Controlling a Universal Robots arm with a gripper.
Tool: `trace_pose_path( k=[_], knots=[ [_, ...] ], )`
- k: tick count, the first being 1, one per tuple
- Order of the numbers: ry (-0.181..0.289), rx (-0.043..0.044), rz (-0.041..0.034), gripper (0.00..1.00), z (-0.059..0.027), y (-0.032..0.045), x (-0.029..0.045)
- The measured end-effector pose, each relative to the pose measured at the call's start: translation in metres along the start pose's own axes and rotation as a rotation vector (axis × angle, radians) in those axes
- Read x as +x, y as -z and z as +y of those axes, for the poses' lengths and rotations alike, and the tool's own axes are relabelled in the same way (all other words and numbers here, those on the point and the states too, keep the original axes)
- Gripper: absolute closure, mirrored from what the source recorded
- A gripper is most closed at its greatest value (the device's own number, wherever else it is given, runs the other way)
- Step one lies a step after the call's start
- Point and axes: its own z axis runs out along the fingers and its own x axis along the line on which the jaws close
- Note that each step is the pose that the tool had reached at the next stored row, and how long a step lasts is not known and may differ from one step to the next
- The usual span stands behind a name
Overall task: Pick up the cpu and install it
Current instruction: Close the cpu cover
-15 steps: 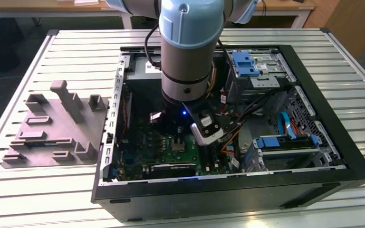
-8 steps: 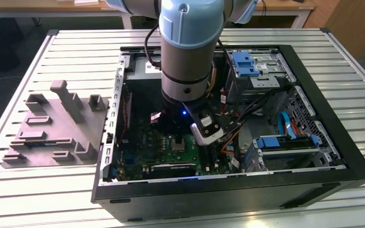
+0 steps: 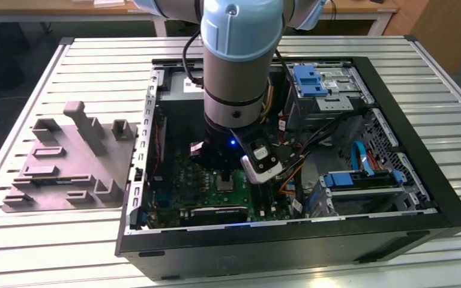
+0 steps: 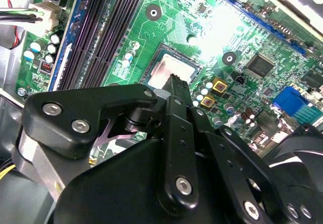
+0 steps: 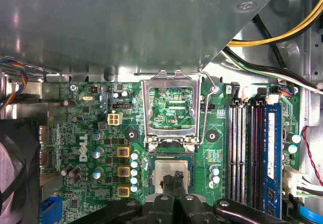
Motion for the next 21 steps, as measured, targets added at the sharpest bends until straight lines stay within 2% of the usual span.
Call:
trace_pose_path(
  k=[6, 9, 19, 21],
  knots=[
    [0.0, 0.0003, 0.0001, 0.89, 0.0, 0.0005, 0.0],
    [0.0, 0.0, 0.0, 0.89, 0.0, 0.0047, 0.0002],
    [0.0, 0.0001, 0.0, 0.89, 0.0002, 0.0313, 0.0012],
    [0.0, 0.0001, 0.0, 0.89, 0.0002, 0.0399, 0.0015]
  ],
)
